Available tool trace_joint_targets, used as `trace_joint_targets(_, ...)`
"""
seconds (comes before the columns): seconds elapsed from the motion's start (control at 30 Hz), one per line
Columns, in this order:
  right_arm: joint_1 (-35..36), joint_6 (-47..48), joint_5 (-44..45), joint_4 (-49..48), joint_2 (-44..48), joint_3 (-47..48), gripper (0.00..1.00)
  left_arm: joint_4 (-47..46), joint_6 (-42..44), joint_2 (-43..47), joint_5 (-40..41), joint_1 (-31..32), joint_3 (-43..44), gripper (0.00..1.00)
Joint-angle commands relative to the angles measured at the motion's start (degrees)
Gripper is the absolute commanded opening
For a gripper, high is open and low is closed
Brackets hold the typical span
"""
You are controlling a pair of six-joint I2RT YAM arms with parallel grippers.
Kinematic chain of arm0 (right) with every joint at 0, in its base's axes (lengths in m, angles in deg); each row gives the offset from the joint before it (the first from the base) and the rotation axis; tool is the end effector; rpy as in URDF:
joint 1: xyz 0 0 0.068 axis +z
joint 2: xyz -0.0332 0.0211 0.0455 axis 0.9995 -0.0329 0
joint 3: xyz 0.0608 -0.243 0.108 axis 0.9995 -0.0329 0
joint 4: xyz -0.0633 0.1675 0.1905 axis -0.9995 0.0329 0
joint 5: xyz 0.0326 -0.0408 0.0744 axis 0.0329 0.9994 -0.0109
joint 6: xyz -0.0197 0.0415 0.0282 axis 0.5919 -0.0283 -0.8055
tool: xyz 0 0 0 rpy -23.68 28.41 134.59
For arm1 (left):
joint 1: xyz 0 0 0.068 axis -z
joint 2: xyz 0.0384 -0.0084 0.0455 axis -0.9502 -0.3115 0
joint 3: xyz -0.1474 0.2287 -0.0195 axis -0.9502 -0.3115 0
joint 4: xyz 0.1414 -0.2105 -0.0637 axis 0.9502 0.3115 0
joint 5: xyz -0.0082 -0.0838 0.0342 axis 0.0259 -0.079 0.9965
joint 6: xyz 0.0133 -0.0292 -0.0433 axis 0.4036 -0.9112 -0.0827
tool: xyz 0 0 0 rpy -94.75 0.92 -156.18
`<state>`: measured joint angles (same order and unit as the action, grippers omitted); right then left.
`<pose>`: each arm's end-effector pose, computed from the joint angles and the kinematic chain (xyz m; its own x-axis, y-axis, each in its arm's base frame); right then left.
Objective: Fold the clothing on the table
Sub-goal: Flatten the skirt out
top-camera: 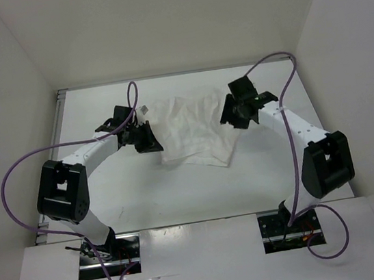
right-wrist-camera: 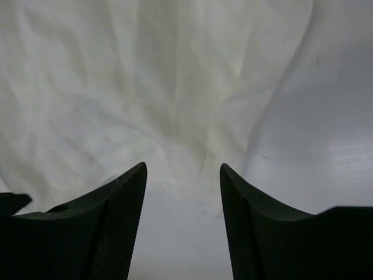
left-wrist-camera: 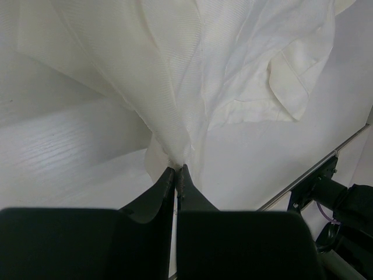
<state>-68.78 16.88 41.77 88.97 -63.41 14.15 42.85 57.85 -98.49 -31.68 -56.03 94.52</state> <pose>0.3153 0.1070 0.2939 -0.7359 0.3540 -0.5772 0.1918 0.9265 0.3237 0.3271 -0.1089 0.2133 -0.9077 -0.2340 -0.3484 0.0349 0.7852 -0.6183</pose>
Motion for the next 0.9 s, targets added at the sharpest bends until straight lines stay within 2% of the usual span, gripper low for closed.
trace_joint_targets(0.0,0.0,-5.7,-4.1,3.0,-0.3,-5.7,0.59,-1.4,0.2,-0.1,-2.0,-0.2,0.8,0.0)
trace_joint_targets(0.1,0.0,-9.3,-9.1,-0.4,0.2,-12.0,0.59,-1.4,0.2,-0.1,-2.0,-0.2,0.8,0.0)
trace_joint_targets(0.23,0.0,-12.1,-10.6,-2.6,-1.9,-14.7,0.59,-1.4,0.2,-0.1,-2.0,-0.2,0.8,0.0)
trace_joint_targets(0.5,0.0,-14.8,-12.6,-3.7,-4.5,-16.6,0.55,-1.9,0.2,-0.1,-2.0,-0.2,0.3,0.0)
trace_joint_targets(0.87,0.0,-15.3,-12.1,0.2,-4.5,-18.8,0.54,-1.9,0.2,-0.1,-2.0,-0.2,0.3,0.0)
